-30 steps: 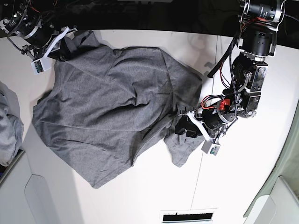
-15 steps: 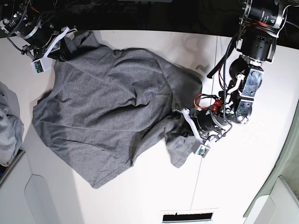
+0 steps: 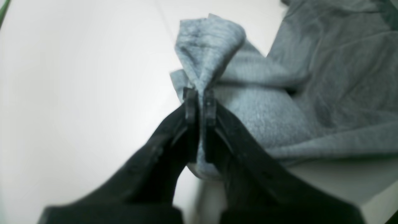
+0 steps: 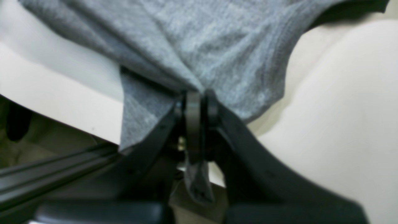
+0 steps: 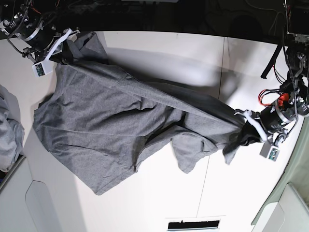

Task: Layout the t-shirt on the table in an organized manner, then fold the t-shirt properly
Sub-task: 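Pull the hem corner away from the right gripper to stretch the shirt, then regrasp the shirt edges with both grippers and pull them apart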

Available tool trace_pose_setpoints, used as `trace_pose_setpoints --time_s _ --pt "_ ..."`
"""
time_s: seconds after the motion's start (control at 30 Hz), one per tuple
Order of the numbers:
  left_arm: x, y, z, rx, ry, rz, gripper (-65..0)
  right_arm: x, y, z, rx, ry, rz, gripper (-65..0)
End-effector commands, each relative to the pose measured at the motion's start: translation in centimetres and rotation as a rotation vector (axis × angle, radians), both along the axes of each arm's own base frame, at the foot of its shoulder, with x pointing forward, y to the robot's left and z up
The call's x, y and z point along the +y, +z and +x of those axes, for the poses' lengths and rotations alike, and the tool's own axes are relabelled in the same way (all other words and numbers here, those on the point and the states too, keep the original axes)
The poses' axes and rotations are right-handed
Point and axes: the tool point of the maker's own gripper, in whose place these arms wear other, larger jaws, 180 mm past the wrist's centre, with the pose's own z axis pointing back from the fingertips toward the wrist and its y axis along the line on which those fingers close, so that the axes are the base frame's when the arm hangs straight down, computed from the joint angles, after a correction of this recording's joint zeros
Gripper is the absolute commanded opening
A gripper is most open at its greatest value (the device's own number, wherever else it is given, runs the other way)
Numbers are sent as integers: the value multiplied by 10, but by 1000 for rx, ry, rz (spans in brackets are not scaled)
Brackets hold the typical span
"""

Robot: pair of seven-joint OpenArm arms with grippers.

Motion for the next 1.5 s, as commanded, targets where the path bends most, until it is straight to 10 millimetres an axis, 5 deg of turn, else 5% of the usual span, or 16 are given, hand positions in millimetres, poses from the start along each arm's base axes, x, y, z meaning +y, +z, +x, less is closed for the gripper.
trace_pose_setpoints --time_s 0.0,0.17,0.33,0.47,0.6,0.9,1.03,1.17,1.2,1.37,1.47 --pt "15 13 -2 -37 32 1 -650 -2 9 7 -40 0 5 -650" --pt "53 -3 -52 11 148 -96 -647 -2 9 7 -41 0 5 -650" --pt "53 -22 -91 79 209 -233 -380 -2 10 9 -48 0 6 -650" --pt "48 -37 -113 133 231 -267 -349 -2 13 14 -60 -1 8 -617" --pt "52 -26 -104 79 239 -277 -349 0 19 23 -85 -8 29 -480" --pt "51 9 -50 -65 150 -159 -351 -10 54 86 -234 -102 42 -478" --pt "28 -13 -37 -17 41 -58 -351 -16 55 115 -261 -143 59 -484" --pt "25 -46 -23 39 45 23 -351 -20 31 136 -206 -174 96 -650" --pt "26 -55 -21 59 46 38 -351 -17 23 138 -184 -160 107 -650" --pt "37 -98 -25 183 57 84 -351 -4 -21 121 -49 -98 147 -650" --pt "48 -103 -30 212 68 104 -351 -8 -30 113 -6 -102 140 -650"
